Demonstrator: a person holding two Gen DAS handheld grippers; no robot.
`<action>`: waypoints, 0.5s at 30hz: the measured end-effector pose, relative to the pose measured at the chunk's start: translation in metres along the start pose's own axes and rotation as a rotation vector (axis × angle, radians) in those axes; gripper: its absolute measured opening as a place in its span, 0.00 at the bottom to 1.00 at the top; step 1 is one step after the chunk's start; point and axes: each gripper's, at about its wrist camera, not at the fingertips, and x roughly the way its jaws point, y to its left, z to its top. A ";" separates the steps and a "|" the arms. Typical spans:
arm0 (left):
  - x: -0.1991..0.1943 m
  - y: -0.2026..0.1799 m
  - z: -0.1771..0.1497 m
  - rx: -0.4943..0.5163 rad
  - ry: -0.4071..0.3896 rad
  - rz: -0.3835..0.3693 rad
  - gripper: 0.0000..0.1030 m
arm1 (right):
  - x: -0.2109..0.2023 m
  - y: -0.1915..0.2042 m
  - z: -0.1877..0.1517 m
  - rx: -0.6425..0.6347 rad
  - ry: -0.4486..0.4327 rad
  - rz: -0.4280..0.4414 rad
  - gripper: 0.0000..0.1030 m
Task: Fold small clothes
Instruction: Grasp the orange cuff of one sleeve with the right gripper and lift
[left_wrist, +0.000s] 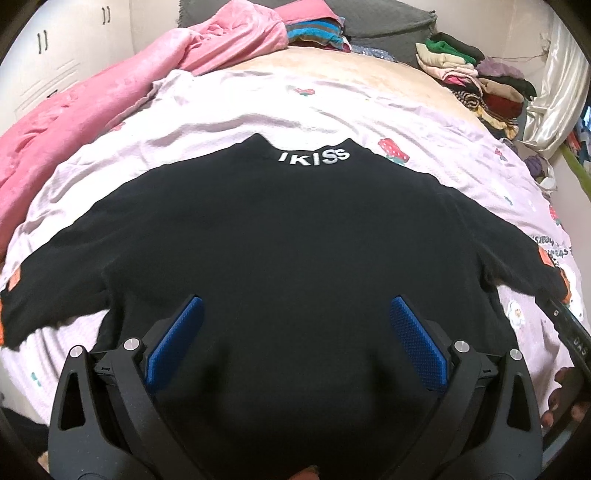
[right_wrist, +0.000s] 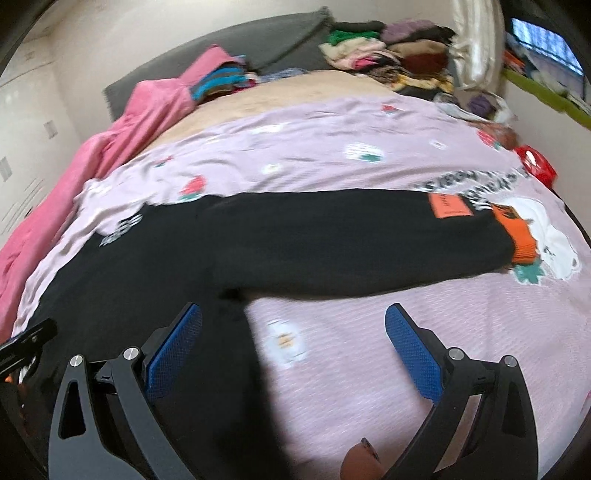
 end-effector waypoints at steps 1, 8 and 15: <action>0.003 -0.003 0.003 0.004 0.006 -0.002 0.92 | 0.003 -0.009 0.003 0.023 0.004 -0.014 0.96; 0.015 -0.020 0.023 0.032 -0.006 -0.004 0.92 | 0.020 -0.069 0.012 0.192 0.021 -0.091 0.96; 0.037 -0.025 0.041 0.035 0.010 0.001 0.92 | 0.037 -0.128 0.024 0.335 0.024 -0.140 0.96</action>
